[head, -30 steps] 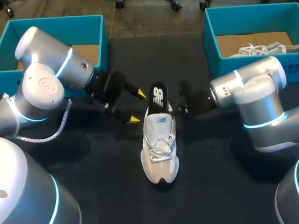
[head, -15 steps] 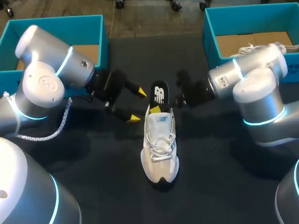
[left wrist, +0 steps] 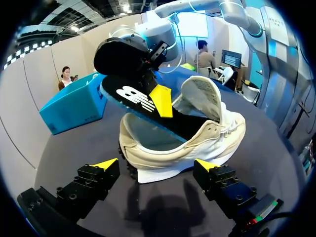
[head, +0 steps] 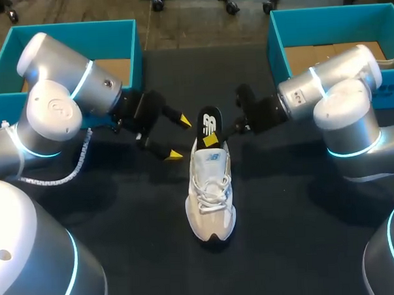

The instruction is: Take the shoe out of the shoebox, open the shoe tongue, remove and reinsert the insole, then place the shoe into the shoebox

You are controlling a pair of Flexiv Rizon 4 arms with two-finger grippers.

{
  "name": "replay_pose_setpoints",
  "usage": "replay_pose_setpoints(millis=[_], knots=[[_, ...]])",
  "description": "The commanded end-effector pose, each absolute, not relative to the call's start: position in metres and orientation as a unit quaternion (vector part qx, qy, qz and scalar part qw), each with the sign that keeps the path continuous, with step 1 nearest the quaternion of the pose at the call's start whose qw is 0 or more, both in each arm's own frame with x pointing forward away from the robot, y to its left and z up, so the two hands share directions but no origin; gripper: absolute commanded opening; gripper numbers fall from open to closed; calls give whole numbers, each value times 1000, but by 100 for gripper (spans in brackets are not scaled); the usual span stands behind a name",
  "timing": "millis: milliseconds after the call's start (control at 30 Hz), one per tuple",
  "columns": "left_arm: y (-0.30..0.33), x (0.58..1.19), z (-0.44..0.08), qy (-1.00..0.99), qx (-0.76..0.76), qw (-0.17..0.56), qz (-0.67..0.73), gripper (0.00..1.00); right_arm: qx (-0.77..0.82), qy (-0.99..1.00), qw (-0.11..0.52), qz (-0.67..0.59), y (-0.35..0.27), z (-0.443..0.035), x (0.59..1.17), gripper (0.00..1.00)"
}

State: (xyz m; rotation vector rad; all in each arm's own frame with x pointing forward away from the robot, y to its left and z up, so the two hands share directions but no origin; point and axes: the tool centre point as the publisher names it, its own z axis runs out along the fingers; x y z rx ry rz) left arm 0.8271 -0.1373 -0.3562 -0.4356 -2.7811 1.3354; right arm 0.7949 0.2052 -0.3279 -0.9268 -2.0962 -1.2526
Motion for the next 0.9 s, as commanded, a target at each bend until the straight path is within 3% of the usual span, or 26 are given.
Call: replay_pose_setpoints(millis=[33, 600, 900], knots=[[-135, 823, -352, -891, -141, 13, 432, 100, -344, -772, 268, -463, 208, -334, 790, 0], [-135, 823, -352, -891, -141, 13, 432, 100, -371, -756, 324, -430, 212, -341, 770, 0], [-135, 823, -352, -891, -141, 13, 432, 100, -376, -755, 321, -430, 213, -333, 774, 0]])
